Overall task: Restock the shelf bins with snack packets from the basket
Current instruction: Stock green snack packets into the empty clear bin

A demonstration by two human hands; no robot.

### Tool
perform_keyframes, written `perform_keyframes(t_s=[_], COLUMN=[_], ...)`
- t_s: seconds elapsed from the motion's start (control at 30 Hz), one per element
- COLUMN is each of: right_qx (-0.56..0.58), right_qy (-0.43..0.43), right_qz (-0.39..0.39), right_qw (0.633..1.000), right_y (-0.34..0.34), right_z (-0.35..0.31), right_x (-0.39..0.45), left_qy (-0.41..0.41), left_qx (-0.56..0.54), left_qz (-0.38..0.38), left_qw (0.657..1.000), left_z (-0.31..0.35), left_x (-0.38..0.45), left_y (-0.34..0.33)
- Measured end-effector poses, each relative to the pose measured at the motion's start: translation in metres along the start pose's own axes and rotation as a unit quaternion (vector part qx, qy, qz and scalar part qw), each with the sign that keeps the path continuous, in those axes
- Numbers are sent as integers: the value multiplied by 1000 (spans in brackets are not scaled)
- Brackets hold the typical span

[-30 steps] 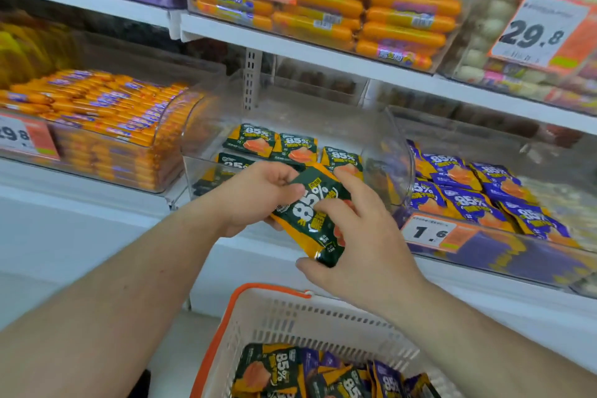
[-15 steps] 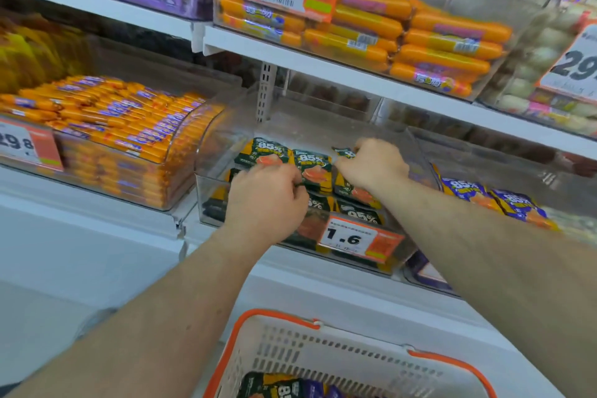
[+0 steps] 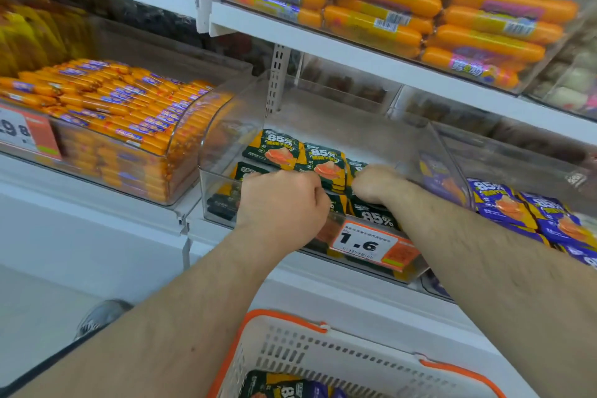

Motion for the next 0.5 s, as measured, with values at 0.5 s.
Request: perform_keyframes(t_s=[0.5], right_qx=[35], right_qy=[30], right_qz=[-25], right_qw=[999], right_y=[-7], right_z=[1], right_x=[-6], left_qy=[-7], left_qx=[-26], left_qz=[-8], left_qw=[1000], left_z=[1], left_x=[1], left_y=[0])
Point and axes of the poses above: each hand's wrist, its own x-axis towards the middle knuckle, its own y-axis out of the back of the hand, z = x × y, the point moved 9 cm from there along x, towards the middle knuckle, and after that the axes turned 15 degrees about -z, right-handed, at the moved point
